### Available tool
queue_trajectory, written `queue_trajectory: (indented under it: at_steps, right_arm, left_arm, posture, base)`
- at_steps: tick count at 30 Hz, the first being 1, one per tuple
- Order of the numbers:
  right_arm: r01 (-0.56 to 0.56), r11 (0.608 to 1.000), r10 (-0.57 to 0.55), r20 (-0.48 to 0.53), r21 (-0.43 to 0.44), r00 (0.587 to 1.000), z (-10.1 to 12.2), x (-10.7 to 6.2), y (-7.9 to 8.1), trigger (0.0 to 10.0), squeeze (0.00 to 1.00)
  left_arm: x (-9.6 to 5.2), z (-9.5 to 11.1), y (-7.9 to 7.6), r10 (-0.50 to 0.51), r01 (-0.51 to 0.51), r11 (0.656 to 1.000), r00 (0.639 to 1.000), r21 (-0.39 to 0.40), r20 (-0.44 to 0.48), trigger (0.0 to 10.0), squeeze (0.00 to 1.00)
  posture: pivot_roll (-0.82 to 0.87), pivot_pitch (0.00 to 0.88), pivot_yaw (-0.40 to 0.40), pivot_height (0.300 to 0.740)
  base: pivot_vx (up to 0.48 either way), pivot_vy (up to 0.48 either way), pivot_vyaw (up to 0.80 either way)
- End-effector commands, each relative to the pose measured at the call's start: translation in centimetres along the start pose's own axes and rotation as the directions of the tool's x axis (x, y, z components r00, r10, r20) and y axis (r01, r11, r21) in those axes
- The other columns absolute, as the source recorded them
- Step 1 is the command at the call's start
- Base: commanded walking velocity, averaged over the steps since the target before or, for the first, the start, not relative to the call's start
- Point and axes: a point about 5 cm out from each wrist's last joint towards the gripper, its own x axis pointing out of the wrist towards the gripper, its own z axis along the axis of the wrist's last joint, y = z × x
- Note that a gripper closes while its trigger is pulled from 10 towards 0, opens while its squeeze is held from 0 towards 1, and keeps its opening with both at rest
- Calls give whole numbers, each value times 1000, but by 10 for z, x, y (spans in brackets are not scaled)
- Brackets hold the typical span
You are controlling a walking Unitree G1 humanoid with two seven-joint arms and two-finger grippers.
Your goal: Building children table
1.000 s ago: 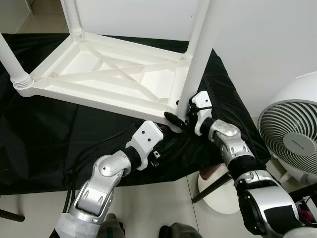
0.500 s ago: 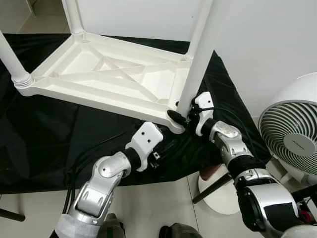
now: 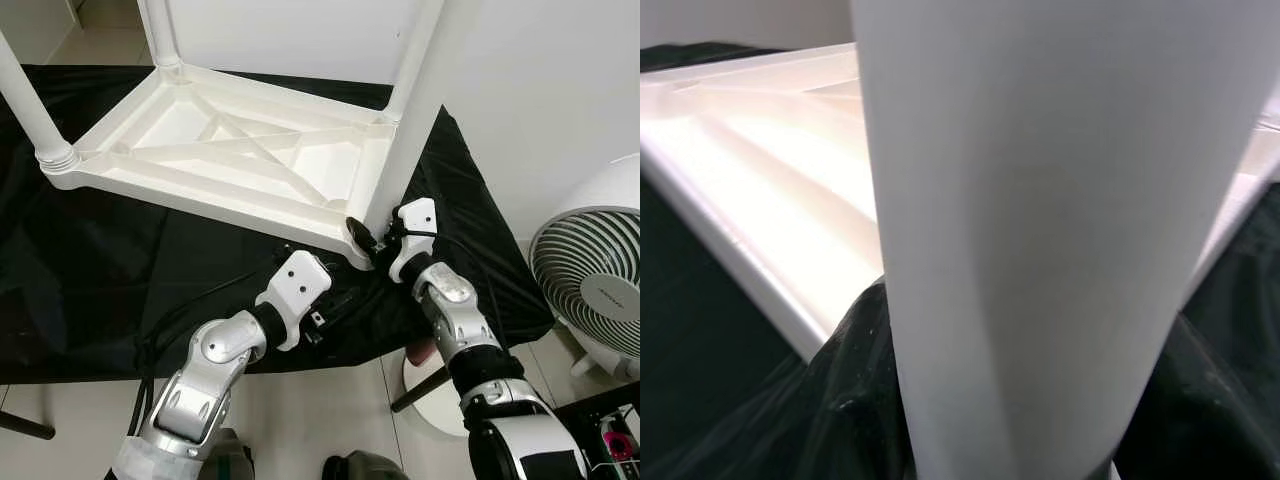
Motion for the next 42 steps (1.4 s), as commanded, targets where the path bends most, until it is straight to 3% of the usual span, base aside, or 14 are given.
queue_trajectory:
  at_steps: [1,8,13,14,22,23,26,27,34,39,42]
  right_arm:
    - [112,994,-111,-16,0,994,-2,-7,-8,10000,0]
    - [171,984,-171,-10,50,985,-5,-13,22,10000,0]
    - [213,975,-213,-12,56,977,-4,-14,27,10000,0]
    - [229,971,-228,-14,64,973,-4,-14,28,10000,1000]
    - [214,973,-214,-7,81,977,2,-17,23,10000,1000]
    - [155,985,-155,-8,79,988,5,-17,17,10000,1000]
    - [128,989,-128,-12,77,992,6,-17,14,10000,1000]
    - [0,999,2,-37,44,999,6,-15,5,10000,0]
    - [-201,980,200,-76,-4,977,8,-13,-4,10000,0]
    - [-371,926,361,-120,-70,925,10,-3,-9,10000,0]
    - [-415,907,403,-134,-73,905,10,2,-9,10000,0]
  left_arm:
    - [0,1,-1,36,-36,999,999,-14,5,10000,0]
    - [0,0,-1,40,-40,999,999,-16,5,10000,0]
    - [1,0,-1,39,-39,999,999,-15,6,10000,0]
    - [1,0,-1,38,-38,999,999,-13,7,10000,0]
    - [2,1,-1,38,-38,999,999,-12,9,10000,0]
    - [2,0,-1,37,-37,999,999,-11,9,10000,0]
    - [3,0,-1,37,-37,999,999,-10,8,10000,0]
    - [2,1,0,38,-38,999,999,-7,10,10000,0]
    - [2,1,1,37,-37,999,999,-4,8,10000,0]
    - [2,1,1,33,-33,999,999,-1,7,10000,0]
    - [2,2,1,32,-32,999,999,-1,7,10000,0]
  posture:
    - [30,45,-76,740]
    - [30,41,-77,740]
    - [31,38,-77,740]
    - [33,34,-79,740]
    - [33,26,-82,740]
    - [33,22,-81,740]
    - [34,20,-81,740]
    - [34,17,-79,740]
    - [33,13,-77,740]
    - [35,11,-72,740]
    - [40,10,-69,740]
  base:
    - [0,0,0]
    - [0,0,0]
    - [0,0,0]
    - [0,0,0]
    - [0,0,0]
    - [0,0,0]
    - [0,0,0]
    - [0,0,0]
    - [0,0,0]
    - [0,0,0]
    - [0,0,0]
